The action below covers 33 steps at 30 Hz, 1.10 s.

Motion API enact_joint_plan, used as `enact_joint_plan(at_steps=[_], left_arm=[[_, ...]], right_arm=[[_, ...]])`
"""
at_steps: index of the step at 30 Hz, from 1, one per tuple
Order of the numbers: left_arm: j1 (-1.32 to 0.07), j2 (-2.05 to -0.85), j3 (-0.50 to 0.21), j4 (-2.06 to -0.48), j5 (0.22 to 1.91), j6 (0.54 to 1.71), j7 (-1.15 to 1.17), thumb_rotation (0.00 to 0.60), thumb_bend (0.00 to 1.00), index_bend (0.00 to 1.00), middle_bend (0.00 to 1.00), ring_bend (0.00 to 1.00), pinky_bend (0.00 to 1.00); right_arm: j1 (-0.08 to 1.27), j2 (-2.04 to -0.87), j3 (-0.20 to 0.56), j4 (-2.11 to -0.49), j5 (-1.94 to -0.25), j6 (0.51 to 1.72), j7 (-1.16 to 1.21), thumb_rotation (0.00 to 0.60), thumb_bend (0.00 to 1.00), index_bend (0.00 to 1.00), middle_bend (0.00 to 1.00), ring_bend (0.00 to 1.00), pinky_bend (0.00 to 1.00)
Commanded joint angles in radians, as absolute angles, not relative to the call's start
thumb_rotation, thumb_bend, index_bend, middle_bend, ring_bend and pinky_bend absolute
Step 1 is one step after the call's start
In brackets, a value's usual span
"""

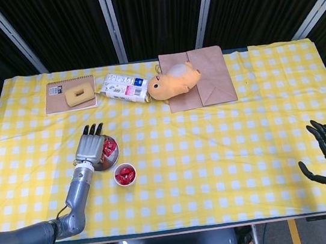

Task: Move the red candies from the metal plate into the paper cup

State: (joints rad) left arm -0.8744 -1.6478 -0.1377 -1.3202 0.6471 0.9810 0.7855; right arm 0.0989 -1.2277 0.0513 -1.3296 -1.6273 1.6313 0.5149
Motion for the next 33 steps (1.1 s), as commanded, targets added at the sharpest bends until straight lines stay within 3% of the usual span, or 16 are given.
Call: enact_joint_plan(at_steps=[1,19,33], left_arm=[[-0.876,-1.647,-0.137,-1.324,0.642,0.979,0.791,0.6,0.4,0.41,0.0,0.0,0.0],[-0.869,-1.583,-0.12,-1.387,0.628,0.982,0.808,0.6,0.37,0.4,0.0,0.0,0.0],[-0.876,-1.624,-0.129,-1.344,0.657,0.983,0.777,0.6,0.37,0.4,0.0,0.0,0.0]], right_arm=[[0.099,-1.228,0.051,-1.33,-1.628,1.632,0.514,0.6,0.42,0.0,0.0,0.0,0.0],[0.099,-1.228,0.05,-1.331,-1.63,1.632,0.516,0.6,0.42,0.0,0.0,0.0,0.0],[0.099,-1.227,0.051,-1.33,-1.628,1.63,0.519,0.6,0.42,0.0,0.0,0.0,0.0]])
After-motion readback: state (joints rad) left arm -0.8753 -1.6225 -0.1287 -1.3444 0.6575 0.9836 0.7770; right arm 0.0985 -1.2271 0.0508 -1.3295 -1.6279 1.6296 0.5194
